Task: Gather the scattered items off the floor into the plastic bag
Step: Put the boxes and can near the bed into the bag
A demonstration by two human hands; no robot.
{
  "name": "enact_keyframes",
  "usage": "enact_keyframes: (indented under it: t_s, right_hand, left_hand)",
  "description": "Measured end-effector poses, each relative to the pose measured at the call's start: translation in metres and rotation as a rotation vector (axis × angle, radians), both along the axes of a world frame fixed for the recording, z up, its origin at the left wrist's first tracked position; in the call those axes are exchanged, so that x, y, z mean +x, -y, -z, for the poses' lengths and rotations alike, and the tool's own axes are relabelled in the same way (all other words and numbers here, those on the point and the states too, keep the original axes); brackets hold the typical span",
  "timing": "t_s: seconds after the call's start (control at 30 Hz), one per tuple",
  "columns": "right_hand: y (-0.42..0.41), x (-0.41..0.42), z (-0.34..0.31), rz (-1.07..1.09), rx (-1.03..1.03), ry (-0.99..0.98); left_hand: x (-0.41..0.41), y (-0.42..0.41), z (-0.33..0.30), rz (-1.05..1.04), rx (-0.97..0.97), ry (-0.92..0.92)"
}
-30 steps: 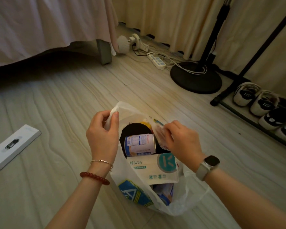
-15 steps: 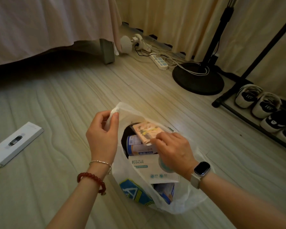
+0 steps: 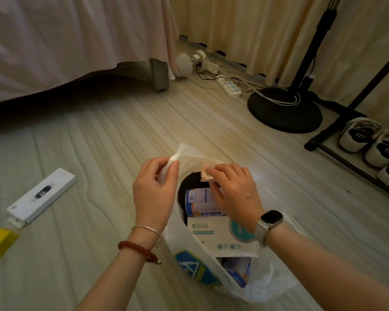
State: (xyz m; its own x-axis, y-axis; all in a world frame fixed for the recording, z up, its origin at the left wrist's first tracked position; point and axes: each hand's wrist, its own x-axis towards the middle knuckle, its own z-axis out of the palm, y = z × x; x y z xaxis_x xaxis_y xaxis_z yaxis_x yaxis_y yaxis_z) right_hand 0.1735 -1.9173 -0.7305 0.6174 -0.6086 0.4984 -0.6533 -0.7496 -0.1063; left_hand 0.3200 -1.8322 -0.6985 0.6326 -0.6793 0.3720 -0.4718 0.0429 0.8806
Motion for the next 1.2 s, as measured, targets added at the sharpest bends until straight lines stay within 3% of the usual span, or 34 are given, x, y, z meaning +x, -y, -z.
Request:
enact_keyframes:
  t_s: [0.23,0.4,0.5,0.7,0.83,0.9,1.07,1.2]
  right_hand:
    - [-0.018,0.059,-0.046,-0.229,0.047,0.209]
    - [-0.05,0.148,-0.071,-0.401,0.083,0.011]
    - [-0.078,0.199,-0.055,-0.504,0.101,-0.131]
    - [-0.122,0.302,0.019,-0.535,0.382,-0.495]
    - [-0.126,0.366,0.067,-0.492,0.441,-0.679]
    - [-0.126,0.395,0.086,-0.464,0.43,-0.758]
    - [-0.126,0.465,0.121,-0.46,0.359,-0.9]
    - [-0.123,0.495,0.128,-0.505,0.315,-1.0]
  left_hand:
    - [0.058,-0.029,-0.013,-0.072,0.142,0.269]
    - [0.145,-0.062,-0.028,-0.206,0.342,0.612]
    - [0.201,-0.101,0.003,-0.289,0.494,0.543]
    - [0.288,-0.204,0.11,-0.436,0.872,0.222]
    - [0.328,-0.227,0.166,-0.395,0.997,0.182]
    - [0.342,-0.227,0.19,-0.357,0.991,0.183]
    - [0.35,-0.233,0.237,-0.441,0.636,0.293]
    - [0.352,-0.234,0.247,-0.489,0.527,0.354]
